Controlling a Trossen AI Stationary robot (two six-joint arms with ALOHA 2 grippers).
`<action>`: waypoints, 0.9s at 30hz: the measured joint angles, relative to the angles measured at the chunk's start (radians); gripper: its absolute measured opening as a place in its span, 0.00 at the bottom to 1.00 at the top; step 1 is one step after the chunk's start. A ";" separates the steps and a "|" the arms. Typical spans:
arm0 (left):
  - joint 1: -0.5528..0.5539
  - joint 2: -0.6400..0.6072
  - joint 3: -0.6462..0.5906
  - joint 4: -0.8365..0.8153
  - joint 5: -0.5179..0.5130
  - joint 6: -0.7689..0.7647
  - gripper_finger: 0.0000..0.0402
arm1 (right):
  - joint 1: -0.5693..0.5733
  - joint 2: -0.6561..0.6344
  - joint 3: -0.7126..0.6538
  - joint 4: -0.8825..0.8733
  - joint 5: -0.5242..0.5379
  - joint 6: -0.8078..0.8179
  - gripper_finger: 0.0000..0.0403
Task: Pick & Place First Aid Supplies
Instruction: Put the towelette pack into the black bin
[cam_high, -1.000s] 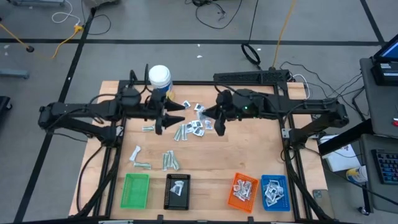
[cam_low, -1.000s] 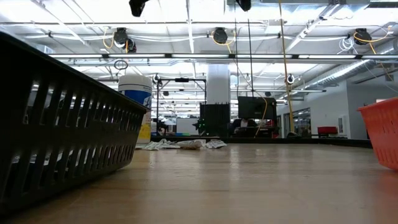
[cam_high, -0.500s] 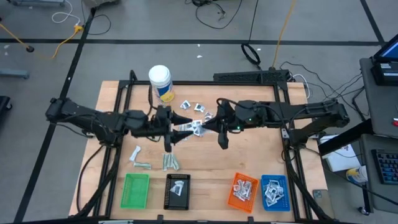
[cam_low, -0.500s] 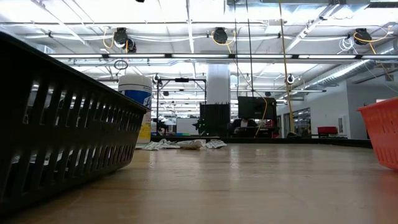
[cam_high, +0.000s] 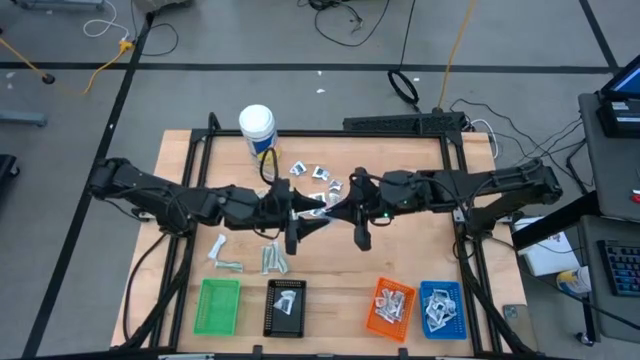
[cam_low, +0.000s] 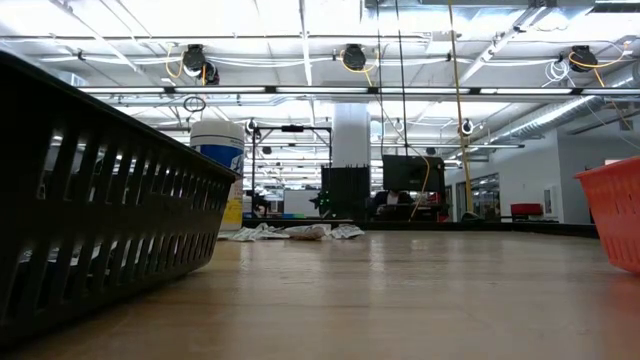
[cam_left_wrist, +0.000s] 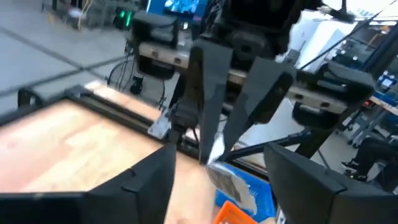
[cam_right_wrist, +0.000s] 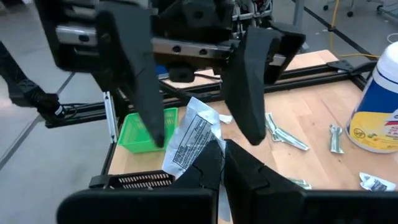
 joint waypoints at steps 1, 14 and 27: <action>0.000 -0.001 0.001 -0.020 0.000 -0.023 0.59 | 0.002 0.000 0.000 -0.002 0.009 0.000 0.01; -0.001 0.000 0.001 -0.079 0.058 -0.165 0.20 | 0.005 -0.002 0.000 -0.002 0.016 -0.015 0.01; 0.004 -0.012 0.001 -0.308 0.102 -0.366 0.01 | 0.003 -0.016 0.000 -0.049 -0.064 -0.021 0.16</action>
